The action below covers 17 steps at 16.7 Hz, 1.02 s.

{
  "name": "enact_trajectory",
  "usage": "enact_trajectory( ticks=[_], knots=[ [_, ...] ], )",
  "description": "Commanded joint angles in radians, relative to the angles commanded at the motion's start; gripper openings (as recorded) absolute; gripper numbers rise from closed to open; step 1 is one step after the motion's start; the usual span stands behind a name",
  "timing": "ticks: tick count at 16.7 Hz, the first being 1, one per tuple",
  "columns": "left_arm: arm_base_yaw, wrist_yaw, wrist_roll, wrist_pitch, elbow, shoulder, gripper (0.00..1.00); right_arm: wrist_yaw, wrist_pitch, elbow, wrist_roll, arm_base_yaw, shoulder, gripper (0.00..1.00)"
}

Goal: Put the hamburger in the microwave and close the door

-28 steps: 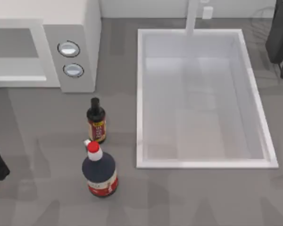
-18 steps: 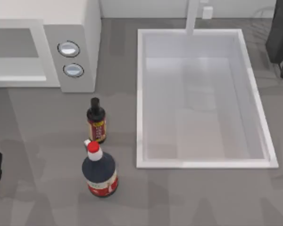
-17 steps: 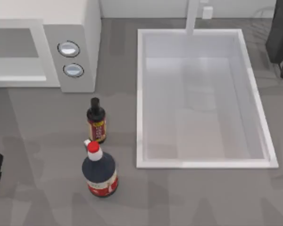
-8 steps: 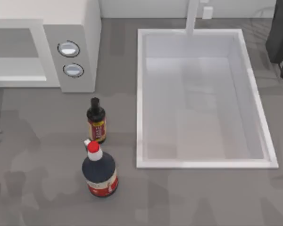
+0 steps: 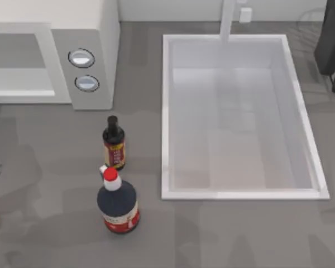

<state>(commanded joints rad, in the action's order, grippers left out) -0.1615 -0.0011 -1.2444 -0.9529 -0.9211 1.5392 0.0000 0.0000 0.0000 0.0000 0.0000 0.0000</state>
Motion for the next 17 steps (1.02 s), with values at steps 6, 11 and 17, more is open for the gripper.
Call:
enact_trajectory(
  ticks=[6, 11, 17],
  knots=[
    [0.003, 0.0, 0.003, 0.042, 0.026, 0.02, 1.0, 0.0, 0.0, 0.0, 0.0, 0.0, 0.0, 1.0],
    [-0.001, 0.0, -0.002, 0.275, 0.131, 0.131, 1.0, 0.0, 0.0, 0.0, 0.0, 0.0, 0.0, 1.0],
    [-0.003, 0.0, -0.006, 0.361, 0.178, 0.183, 1.0, 0.0, 0.0, 0.0, 0.0, 0.0, 0.0, 1.0]
  ],
)
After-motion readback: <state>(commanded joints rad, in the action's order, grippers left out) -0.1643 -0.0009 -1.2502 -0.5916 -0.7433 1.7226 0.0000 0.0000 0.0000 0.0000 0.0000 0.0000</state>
